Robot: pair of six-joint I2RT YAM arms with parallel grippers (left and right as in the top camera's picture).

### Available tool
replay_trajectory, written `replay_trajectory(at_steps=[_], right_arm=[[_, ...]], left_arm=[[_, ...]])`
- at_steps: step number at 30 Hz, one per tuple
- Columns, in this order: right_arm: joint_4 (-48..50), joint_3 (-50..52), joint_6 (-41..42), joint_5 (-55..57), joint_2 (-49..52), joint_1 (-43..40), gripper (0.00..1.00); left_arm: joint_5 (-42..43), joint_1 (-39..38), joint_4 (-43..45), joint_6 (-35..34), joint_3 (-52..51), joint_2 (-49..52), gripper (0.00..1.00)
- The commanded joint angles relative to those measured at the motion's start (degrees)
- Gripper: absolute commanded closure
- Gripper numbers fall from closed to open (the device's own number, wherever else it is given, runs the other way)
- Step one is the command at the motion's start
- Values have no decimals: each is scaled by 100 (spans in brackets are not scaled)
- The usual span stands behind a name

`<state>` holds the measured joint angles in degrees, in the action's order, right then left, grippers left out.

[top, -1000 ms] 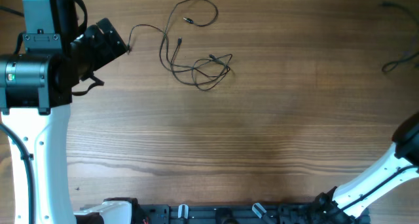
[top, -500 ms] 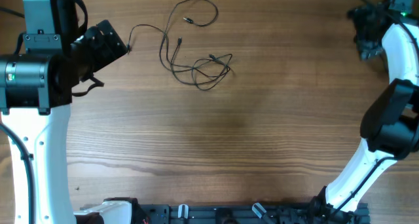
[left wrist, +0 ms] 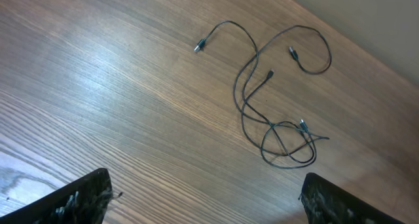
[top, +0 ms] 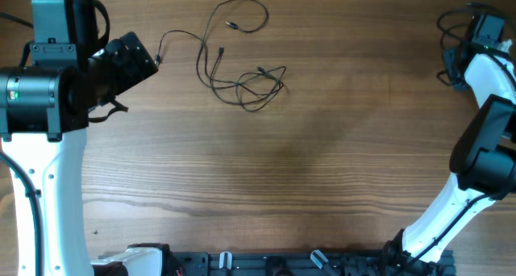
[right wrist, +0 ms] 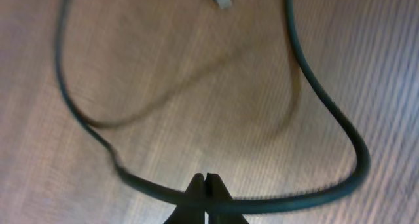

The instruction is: Untangle cables

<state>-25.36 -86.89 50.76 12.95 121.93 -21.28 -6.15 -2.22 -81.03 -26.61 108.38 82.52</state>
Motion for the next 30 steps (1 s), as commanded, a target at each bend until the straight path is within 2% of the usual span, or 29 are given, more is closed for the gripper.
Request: replay_trajectory(at_steps=[1,3,7,12,13,14,18,21,23,25,26,29,30], right_arm=[[289,219,177,-232,472,-236,96],[935,219,-96,-273,675,-459,95],[3182,214,-1617,-1298,688,-719,96],[5268,201,-2308,-1303,688,-710,95],[5818,50,-2529,-1309,688,-710,96],[5923,-238,-2555,-1307,686,-715,96],[5534,-1342,-2354,-1305,706,-841,96],[4103,-1714,-1703,-1259,1097,-957,96],[2905,-1714,-636,-1303,1554,-977,96],[1827,-1714,629,-1899,1773,-992,96],[1394,-1709,1182,-2573,1818,-1005,96],[1294,-1709,1663,-4673,1812,-1008,96],[1370,-1709,1690,-4835,1810,-1001,96]], left_arm=[[-33,-31,2,94,22,4,6],[-31,-31,-24,94,22,4,6],[-2,-33,-125,92,22,4,9],[11,-334,-125,94,22,4,9],[11,-446,-92,92,22,4,9],[11,-584,-44,94,22,4,9],[9,-997,262,205,22,4,11],[7,-1086,459,264,22,4,13],[7,-1086,439,267,22,4,13],[7,-1086,411,267,22,4,13],[7,-1086,411,267,22,4,13],[11,-1086,299,264,22,4,14],[11,-1086,254,264,22,4,14]])
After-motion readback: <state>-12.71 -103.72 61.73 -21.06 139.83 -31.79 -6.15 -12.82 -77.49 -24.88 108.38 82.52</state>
